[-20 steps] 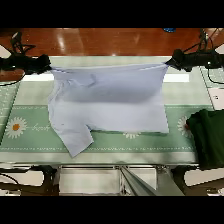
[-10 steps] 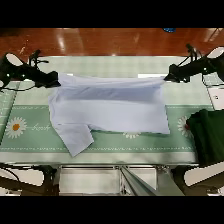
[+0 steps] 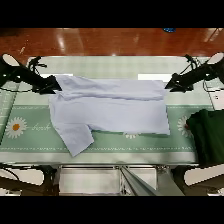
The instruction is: Fold the shirts.
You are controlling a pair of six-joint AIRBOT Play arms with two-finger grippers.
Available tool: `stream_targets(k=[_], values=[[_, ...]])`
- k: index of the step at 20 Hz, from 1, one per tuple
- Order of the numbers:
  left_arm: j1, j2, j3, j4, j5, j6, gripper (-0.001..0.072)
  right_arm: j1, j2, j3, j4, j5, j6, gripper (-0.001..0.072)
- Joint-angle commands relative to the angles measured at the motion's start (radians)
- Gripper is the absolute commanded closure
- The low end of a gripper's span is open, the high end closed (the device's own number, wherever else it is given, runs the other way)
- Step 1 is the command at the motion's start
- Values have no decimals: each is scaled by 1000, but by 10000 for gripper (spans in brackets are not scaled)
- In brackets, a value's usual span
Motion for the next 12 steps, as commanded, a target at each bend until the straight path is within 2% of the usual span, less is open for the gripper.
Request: stream_targets(k=[1,3,5,7,10,12], values=[[85,108,9,1,-115,-4,199,-66,108,-36,-104,45,40,306],[147,229,-122,0,-97,13,199,-105,223,-187,-97,-67,67,306],[220,373,-348,0,-39,54,199,-115,348,-417,-42,-206,60,306],[311,510,-579,0,29,84,199,-115,466,-639,111,-298,-35,306],[453,647,-829,-74,71,85,199,-113,603,-859,319,-338,-145,306],[493,678,-924,-109,73,77,199,-113,666,-923,373,-337,-173,306]])
